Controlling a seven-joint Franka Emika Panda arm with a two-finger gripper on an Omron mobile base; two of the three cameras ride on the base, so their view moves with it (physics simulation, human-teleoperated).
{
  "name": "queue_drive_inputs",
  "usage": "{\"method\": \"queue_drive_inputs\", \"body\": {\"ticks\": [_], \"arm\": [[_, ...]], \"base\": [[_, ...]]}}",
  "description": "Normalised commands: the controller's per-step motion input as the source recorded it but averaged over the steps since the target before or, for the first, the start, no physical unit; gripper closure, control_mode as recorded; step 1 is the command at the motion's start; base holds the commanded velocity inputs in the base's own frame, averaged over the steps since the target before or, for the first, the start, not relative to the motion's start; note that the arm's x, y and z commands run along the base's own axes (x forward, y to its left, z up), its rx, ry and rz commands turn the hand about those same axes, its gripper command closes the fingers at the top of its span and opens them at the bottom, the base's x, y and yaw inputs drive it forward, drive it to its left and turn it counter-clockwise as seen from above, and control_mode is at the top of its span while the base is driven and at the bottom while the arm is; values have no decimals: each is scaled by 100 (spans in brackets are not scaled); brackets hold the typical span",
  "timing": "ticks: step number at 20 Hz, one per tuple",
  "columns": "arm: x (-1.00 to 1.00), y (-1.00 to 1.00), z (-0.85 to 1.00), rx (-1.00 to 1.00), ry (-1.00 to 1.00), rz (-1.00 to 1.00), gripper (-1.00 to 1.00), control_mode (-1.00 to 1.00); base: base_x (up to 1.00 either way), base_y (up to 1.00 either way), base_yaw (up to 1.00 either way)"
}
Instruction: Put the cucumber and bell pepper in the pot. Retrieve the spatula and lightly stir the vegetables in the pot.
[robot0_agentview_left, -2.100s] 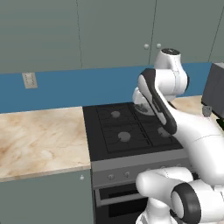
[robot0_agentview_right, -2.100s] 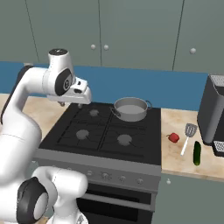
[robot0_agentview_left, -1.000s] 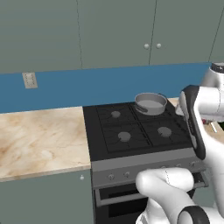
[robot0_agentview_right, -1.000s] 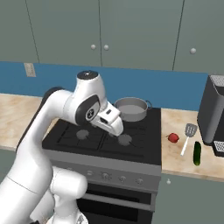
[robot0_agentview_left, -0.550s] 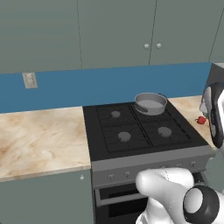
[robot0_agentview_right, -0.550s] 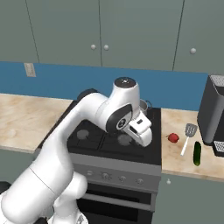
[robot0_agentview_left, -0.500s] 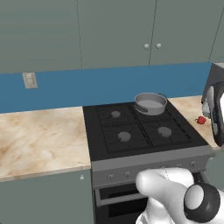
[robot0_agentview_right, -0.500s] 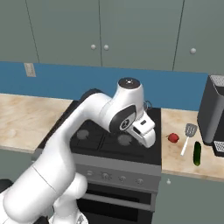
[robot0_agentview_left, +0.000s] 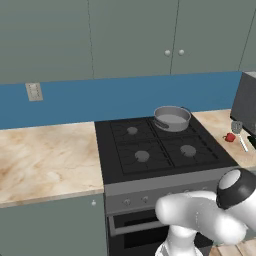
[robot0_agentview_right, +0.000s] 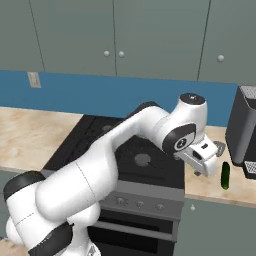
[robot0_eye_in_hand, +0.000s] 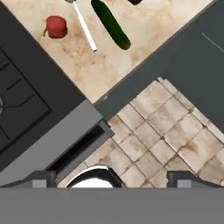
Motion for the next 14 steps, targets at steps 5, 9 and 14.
{"method": "queue_drive_inputs", "body": {"ticks": [5, 9, 14], "arm": [[10, -68, -13, 0, 11, 18, -100, -100], [31, -16, -12, 0, 6, 24, -100, -100], [16, 0, -39, 0, 0, 10, -100, -100]], "base": [[0, 0, 0], [0, 0, 0], [0, 0, 0]]}}
